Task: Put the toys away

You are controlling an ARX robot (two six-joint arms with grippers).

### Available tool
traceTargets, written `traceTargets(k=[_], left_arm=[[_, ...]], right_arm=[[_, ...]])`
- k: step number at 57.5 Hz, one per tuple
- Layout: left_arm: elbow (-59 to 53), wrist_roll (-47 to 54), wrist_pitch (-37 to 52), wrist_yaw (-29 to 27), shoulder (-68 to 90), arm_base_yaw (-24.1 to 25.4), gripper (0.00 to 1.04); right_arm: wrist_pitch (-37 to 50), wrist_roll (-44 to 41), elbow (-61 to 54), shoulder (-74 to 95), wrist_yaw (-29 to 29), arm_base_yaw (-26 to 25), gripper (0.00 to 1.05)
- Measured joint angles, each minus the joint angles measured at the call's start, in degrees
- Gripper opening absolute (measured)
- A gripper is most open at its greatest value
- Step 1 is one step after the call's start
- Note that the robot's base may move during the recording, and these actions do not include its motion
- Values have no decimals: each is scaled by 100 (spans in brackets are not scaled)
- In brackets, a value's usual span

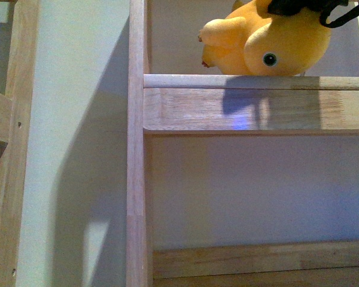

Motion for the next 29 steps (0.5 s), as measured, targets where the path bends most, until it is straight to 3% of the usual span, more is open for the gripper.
traceTargets(k=[29], left_arm=[[0, 2, 0, 0, 0, 0, 98]], right_arm=[[133, 1180, 522, 787, 234, 448, 7]])
